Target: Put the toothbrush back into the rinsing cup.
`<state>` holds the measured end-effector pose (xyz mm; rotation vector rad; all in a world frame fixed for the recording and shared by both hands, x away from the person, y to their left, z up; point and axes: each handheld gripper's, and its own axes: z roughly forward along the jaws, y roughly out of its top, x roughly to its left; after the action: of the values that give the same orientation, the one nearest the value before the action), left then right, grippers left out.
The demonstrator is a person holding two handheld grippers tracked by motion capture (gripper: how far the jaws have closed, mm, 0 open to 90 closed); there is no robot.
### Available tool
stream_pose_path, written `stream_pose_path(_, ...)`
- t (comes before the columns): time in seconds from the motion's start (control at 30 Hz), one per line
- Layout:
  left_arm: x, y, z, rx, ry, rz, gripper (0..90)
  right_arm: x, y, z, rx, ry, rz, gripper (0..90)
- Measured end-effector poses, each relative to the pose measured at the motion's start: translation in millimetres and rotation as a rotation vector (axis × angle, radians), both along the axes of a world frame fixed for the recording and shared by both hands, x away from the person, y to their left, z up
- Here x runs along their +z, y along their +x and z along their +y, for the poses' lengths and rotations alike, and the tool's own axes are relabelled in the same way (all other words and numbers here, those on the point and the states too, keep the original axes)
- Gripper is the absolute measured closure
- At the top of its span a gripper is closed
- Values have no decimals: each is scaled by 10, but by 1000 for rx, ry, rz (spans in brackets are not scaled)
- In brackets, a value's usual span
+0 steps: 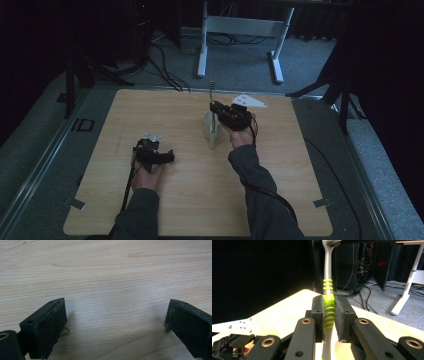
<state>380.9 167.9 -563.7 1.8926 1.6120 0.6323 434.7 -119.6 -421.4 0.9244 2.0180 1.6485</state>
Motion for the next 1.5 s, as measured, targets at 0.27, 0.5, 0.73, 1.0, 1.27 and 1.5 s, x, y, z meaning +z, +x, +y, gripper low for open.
stream_pose_path(0.27,-2,1,-2,1,-2,-2,40,-50,0,11,1,-8,7,785)
stream_pose_path(0.5,-2,0,-2,2,-2,-2,40,-92,-5,3,4,-7,11,785)
stream_pose_path(0.73,-1,0,-1,1,-1,-1,40,-95,-11,-5,4,-4,6,785)
stream_pose_path(1.0,-2,0,-2,2,-2,-3,40,-90,10,27,6,-4,1,784)
stream_pose_path(1.27,-2,0,-2,2,-2,-3,40,-163,20,17,-1,-16,18,783)
stream_pose_path(1.5,-2,0,-2,1,-2,-3,40,-249,-10,-2,9,-29,42,777)
